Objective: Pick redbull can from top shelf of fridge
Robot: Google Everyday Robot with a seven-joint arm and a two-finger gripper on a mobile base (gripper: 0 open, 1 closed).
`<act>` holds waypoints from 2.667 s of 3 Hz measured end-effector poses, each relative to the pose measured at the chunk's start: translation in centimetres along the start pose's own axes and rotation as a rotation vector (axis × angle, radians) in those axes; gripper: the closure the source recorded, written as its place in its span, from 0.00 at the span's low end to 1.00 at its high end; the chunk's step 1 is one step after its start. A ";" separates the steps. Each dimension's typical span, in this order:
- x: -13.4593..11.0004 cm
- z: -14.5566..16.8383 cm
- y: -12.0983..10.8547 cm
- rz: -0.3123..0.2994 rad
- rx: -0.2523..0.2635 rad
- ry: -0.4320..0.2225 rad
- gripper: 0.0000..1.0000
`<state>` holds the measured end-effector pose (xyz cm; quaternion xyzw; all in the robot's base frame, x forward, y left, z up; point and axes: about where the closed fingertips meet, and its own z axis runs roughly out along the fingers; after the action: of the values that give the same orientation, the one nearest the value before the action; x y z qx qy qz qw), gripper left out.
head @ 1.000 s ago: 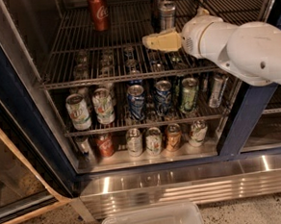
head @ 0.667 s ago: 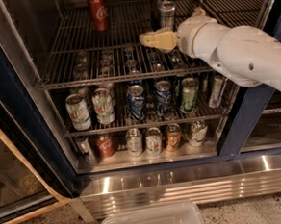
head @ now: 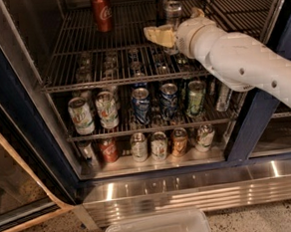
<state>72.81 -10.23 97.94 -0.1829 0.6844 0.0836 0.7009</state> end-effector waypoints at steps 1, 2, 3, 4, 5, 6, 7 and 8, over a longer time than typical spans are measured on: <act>0.2 0.5 -0.5 0.004 0.049 -0.018 0.03; 0.4 0.4 -1.1 0.012 0.100 -0.032 0.00; 0.3 0.4 -1.5 0.020 0.134 -0.046 0.00; 0.1 0.8 -1.9 0.024 0.148 -0.056 0.00; -0.4 2.0 -1.2 -0.002 0.111 -0.022 0.00; 0.5 3.0 -0.6 -0.014 0.053 0.049 0.00; 1.0 2.9 -1.7 -0.019 0.063 0.063 0.19; 1.0 2.9 -1.6 -0.019 0.062 0.062 0.42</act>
Offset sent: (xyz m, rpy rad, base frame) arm 0.0082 -0.0189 -0.0059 0.0454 -0.0565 -0.1600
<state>76.17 -10.70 97.22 -0.1699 0.7062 0.0502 0.6855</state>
